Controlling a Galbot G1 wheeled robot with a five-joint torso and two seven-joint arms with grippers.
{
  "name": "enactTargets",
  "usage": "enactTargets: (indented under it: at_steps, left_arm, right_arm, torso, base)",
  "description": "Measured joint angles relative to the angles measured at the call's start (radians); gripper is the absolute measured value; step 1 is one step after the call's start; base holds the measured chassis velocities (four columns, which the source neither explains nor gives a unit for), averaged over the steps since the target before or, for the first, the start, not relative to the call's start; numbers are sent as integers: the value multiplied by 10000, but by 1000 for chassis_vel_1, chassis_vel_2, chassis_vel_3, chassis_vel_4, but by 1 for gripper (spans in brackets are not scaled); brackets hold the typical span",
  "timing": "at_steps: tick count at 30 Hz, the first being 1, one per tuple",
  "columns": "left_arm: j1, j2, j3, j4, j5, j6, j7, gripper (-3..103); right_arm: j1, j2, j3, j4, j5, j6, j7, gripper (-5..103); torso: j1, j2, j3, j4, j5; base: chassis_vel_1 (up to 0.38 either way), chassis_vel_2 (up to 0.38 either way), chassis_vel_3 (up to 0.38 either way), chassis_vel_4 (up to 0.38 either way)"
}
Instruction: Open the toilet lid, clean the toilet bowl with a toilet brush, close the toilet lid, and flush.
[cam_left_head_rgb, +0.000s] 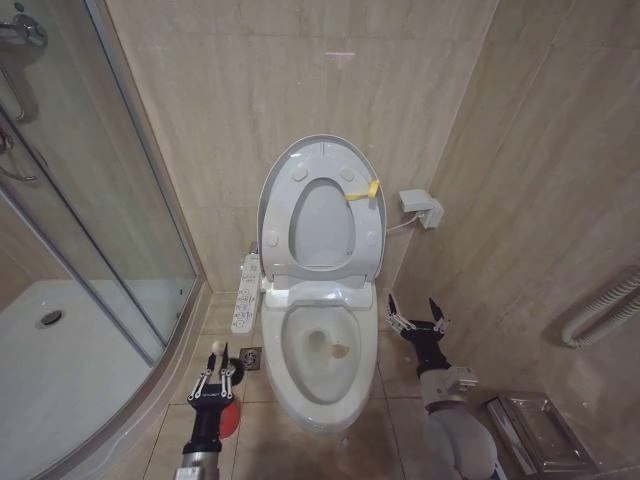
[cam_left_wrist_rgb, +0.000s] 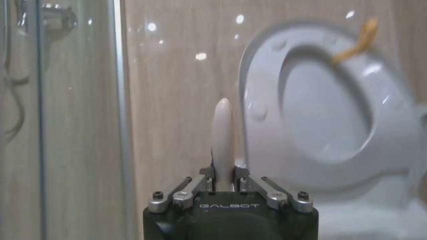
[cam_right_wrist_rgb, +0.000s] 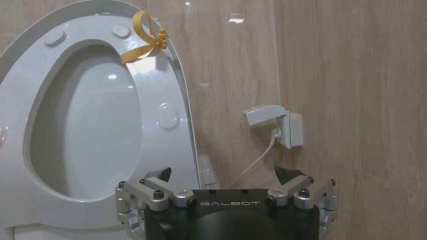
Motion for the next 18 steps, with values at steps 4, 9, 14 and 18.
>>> enactTargets:
  at_steps: [4, 9, 14, 18]
  left_arm:
    - [544, 177, 322, -1336, 28, 370, 120, 18]
    - [825, 493, 838, -2657, 42, 845, 248, 18]
    - [278, 926, 1356, -3372, -729, 1667, 538, 18]
    - [-759, 1342, 1560, -3061, -1624, 2122, 841, 18]
  right_arm:
    - [1, 0, 1, -1, 0, 0, 0, 100]
    - [0, 0, 0, 0, 0, 0, -1, 100]
    - [0, 0, 0, 0, 0, 0, 0, 100]
    - [0, 0, 0, -1, 0, 0, -1, 100]
  torso:
    - [0, 0, 0, 0, 0]
    - [0, 0, 0, 0, 0]
    - [0, 0, 0, -2, 1]
    - [0, 0, 0, -1, -1]
  base:
    - [0, 0, 0, 0]
    - [0, 0, 0, 0]
    - [0, 0, 0, 0]
    - [0, 0, 0, 0]
